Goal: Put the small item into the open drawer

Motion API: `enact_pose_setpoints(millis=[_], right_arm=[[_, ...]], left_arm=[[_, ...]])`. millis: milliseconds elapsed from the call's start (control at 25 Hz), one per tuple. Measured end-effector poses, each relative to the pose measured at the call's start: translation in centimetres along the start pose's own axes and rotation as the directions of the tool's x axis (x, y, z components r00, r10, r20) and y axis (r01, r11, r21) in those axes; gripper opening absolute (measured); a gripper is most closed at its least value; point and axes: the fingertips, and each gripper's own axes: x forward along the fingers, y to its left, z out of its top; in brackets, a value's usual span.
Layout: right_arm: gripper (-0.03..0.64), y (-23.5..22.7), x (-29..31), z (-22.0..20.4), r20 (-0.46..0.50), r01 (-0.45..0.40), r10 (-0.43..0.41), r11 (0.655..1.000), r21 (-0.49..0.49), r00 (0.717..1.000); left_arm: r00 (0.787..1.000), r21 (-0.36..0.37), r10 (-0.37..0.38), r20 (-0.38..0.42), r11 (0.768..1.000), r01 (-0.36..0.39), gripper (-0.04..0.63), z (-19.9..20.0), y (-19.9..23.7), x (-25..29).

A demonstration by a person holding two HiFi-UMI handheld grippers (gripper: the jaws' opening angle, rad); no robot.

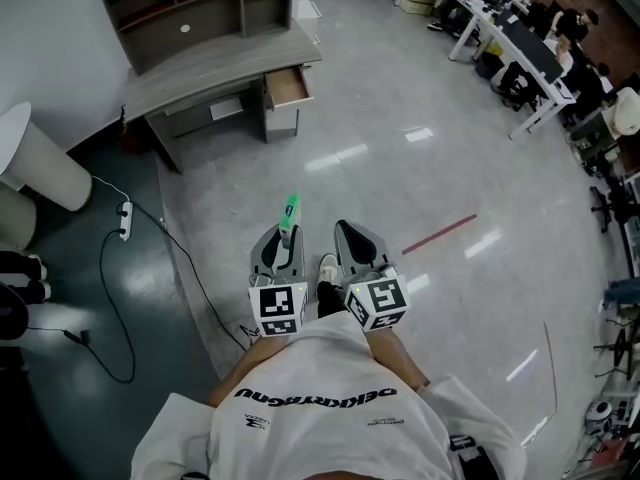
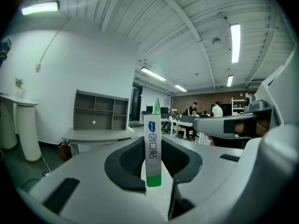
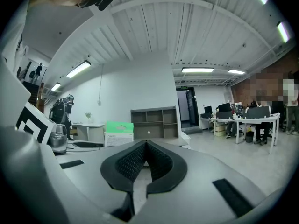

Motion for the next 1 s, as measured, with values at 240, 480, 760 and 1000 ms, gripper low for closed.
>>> enact_pose_setpoints(millis=[240, 480, 760, 1000], right_arm=[[0.029, -4.1, 5.3, -0.3, -0.003, -0.002, 0.002, 1.0, 0.007, 1.0], [0.029, -11.1, 15.1, 1.1, 0.01, -0.012, 0.012, 1.0, 0.024, 1.0], [0.029, -21.3, 27.1, 4.1, -0.007, -0.037, 0.037, 0.999, 0.03, 0.999], [0.029, -28.4, 35.6, 5.1, -0.026, -0.072, 0.073, 0.997, 0.031, 0.997]], left_arm=[[1.0, -0.018, 0.006, -0.015, 1.0, -0.006, 0.098, -0.1, 1.5, 6.5], [0.999, -0.005, 0.03, -0.016, 1.0, -0.03, 0.098, 1.9, 4.4, 17.7], [0.999, -0.002, 0.041, -0.035, 0.999, -0.041, 0.098, 5.1, 6.1, 32.7], [0.997, -0.044, 0.068, -0.042, 0.997, -0.07, 0.098, 6.3, 7.8, 43.8]])
